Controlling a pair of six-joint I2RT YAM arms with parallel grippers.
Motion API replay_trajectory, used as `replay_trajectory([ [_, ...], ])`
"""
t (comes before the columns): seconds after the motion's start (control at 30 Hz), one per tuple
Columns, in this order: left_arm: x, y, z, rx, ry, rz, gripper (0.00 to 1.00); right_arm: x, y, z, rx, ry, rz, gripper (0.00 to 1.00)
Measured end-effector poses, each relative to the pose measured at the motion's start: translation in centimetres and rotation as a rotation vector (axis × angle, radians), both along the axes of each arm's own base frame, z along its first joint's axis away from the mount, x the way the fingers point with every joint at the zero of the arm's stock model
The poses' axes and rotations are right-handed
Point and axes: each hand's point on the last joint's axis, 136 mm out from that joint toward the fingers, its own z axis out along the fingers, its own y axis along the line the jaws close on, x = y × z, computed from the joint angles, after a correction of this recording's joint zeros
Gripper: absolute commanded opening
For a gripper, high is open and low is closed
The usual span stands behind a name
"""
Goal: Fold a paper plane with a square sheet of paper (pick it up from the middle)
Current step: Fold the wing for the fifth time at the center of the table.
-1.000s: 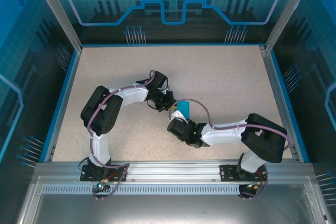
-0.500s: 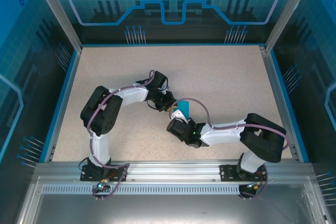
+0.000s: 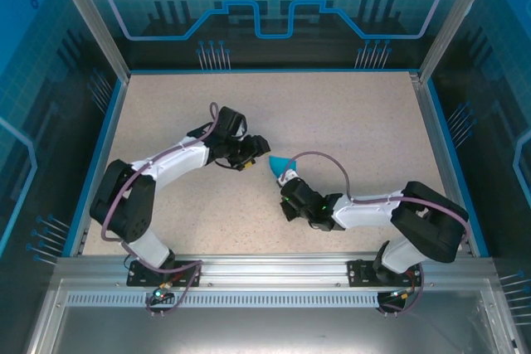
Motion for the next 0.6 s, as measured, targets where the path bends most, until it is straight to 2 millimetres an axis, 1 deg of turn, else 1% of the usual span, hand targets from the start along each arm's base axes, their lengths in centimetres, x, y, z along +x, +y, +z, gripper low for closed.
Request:
replay_trajectory([
  [0.13,-0.4,0.3,-0.5,0.004,0.009,0.009,0.62,0.2,-0.3,-0.1,0.116,0.049,-0.009,0.01],
  [0.27,-0.7,0.2,-1.0,-0.011,0.020,0.014,0.56,0.5,-0.9,-0.3,0.225,0.106,-0.024,0.01],
  [0.43,-0.3,-1.0,-1.2,-0.053,0.007,-0.018,0.48,0.7,-1.2,0.0,0.365,0.171,-0.035,0.01],
  [0.6,-0.8,-2.8,-1.9,-0.087,0.010,-0.069,0.39,1.4,-1.3,0.5,0.490,0.225,-0.052,0.00],
])
